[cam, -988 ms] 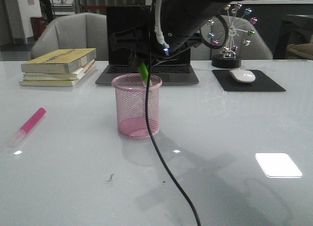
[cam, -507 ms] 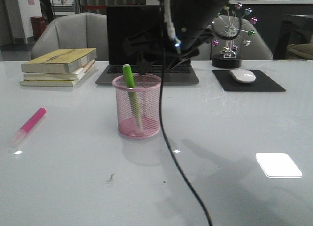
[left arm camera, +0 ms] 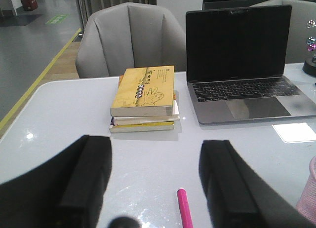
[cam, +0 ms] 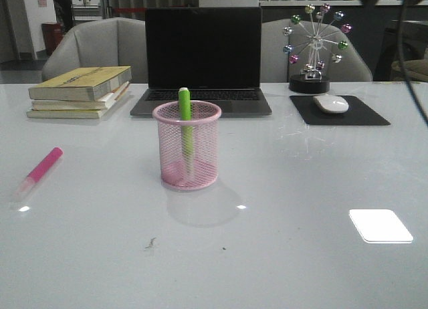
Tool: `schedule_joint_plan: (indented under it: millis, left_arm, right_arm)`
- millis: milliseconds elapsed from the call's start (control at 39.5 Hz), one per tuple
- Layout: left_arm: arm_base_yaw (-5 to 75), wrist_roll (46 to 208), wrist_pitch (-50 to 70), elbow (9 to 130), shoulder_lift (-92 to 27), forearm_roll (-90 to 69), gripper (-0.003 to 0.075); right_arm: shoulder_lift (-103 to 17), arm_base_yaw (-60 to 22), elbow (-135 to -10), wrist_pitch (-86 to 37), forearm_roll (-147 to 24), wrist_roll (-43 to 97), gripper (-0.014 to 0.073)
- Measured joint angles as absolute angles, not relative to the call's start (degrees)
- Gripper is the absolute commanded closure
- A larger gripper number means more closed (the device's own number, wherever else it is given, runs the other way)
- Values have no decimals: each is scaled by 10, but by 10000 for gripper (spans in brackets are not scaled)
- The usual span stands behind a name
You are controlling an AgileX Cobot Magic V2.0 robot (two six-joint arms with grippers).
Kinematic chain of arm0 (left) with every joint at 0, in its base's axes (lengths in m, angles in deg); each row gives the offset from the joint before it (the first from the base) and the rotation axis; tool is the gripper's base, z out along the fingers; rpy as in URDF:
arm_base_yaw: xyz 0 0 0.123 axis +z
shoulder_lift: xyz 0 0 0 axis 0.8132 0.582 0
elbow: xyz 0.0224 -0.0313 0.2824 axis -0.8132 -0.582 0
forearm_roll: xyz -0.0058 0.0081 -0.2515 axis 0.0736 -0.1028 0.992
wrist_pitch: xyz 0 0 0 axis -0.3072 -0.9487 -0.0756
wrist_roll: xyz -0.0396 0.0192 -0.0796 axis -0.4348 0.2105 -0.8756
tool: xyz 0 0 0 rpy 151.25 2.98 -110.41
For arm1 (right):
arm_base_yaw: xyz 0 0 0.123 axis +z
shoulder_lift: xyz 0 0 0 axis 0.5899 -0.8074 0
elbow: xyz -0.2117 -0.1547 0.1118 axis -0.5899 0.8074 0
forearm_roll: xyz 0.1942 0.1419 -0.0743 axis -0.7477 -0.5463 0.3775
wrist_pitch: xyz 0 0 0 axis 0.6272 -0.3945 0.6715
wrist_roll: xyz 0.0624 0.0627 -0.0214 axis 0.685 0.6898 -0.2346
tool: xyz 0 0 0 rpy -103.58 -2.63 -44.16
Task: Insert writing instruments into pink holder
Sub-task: 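Withdraw the right gripper away from the holder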
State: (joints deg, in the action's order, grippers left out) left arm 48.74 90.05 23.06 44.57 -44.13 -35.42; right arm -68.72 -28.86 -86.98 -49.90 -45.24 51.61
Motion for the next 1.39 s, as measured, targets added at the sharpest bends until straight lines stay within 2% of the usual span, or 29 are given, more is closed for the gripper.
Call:
schedule_joint_plan:
  millis: [228, 482, 659, 938, 1394]
  left_arm:
    - [487, 900, 231, 446, -441, -354, 262]
    - [487, 900, 231, 446, -441, -354, 262]
    - [487, 900, 224, 446, -441, -354, 262]
    - [487, 900, 203, 469, -401, -354, 262]
    - [487, 900, 61, 641, -185, -350, 262]
  right_arm:
    - [-533, -350, -735, -503, -427, 517, 116]
    - [-378, -350, -590, -517, -413, 517, 116]
    - [-303, -350, -533, -525, -412, 517, 116]
    - [-277, -350, -528, -529, -411, 517, 116]
    - [-277, -350, -528, -529, -411, 517, 116]
